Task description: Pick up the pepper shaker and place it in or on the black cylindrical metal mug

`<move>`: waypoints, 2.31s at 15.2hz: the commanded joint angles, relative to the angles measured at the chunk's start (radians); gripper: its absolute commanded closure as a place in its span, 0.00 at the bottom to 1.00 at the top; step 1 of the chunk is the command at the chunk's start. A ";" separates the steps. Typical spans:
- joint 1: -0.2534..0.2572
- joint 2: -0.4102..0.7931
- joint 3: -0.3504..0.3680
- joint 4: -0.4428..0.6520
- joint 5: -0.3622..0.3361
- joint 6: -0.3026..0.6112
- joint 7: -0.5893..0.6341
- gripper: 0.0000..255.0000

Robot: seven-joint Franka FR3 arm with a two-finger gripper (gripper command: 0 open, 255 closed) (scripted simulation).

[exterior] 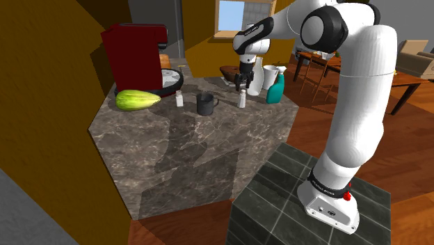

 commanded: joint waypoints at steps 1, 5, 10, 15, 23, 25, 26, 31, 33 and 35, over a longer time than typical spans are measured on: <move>-0.001 0.012 0.002 -0.011 0.006 0.023 -0.004 0.00; -0.001 0.020 0.004 -0.022 0.010 0.041 -0.007 0.00; -0.001 0.020 0.004 -0.022 0.010 0.041 -0.007 0.00; -0.001 0.020 0.004 -0.022 0.010 0.041 -0.007 1.00; 0.001 0.003 0.001 -0.004 0.002 0.007 0.000 1.00; 0.002 -0.007 -0.001 0.010 -0.004 -0.016 0.005 1.00; 0.002 -0.012 -0.002 0.017 -0.006 -0.027 0.007 1.00; 0.004 -0.034 -0.005 0.056 -0.018 -0.086 0.017 1.00; 0.004 -0.041 -0.007 0.074 -0.022 -0.111 0.021 1.00; 0.004 -0.047 -0.008 0.092 -0.025 -0.135 0.024 1.00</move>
